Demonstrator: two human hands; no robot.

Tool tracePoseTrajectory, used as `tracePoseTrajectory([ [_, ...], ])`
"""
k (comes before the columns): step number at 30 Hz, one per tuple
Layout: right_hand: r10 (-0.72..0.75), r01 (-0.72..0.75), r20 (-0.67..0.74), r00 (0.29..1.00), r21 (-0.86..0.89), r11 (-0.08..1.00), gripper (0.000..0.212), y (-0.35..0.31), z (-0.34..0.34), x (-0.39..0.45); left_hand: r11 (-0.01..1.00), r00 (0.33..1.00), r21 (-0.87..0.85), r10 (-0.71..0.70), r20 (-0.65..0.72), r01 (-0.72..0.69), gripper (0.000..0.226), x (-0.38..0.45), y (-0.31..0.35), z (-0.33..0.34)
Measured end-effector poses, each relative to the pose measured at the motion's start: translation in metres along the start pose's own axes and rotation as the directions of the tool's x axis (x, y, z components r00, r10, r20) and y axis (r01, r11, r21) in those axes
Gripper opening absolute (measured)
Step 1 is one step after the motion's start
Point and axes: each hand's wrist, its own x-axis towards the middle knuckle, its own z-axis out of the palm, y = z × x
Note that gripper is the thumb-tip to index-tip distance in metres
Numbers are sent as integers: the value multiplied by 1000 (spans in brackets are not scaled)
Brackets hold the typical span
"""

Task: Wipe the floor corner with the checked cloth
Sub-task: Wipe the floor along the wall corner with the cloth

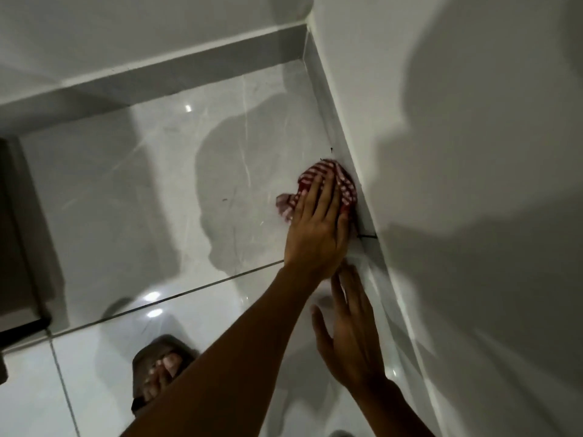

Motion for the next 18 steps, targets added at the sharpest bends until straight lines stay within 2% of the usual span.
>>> tracePoseTrajectory([
  [2, 31, -31, -51, 998, 9, 999, 80, -1, 11, 2, 999, 999, 44, 30, 37, -31, 60, -12, -2, 8],
  [4, -11, 7, -112, 994, -31, 1000, 82, 3, 17, 9, 997, 1000, 73, 27, 1, -27, 58, 3, -3, 4],
  [6, -73, 65, -110, 991, -79, 995, 87, 12, 19, 22, 993, 998, 110, -35, -44, 39, 61, 34, -4, -5],
  [10, -123, 91, -142, 982, -213, 973, 95, 25, 20, 44, 986, 993, 125, -110, -29, 113, 68, 76, -11, -17],
  [13, -118, 76, -141, 983, -271, 959, 97, 24, 26, 46, 989, 991, 85, -116, -73, 122, 63, 52, -2, -8],
  [18, -138, 74, -176, 975, -331, 941, 97, 25, 32, 46, 992, 999, 121, -41, -4, 41, 58, 15, 2, -5],
])
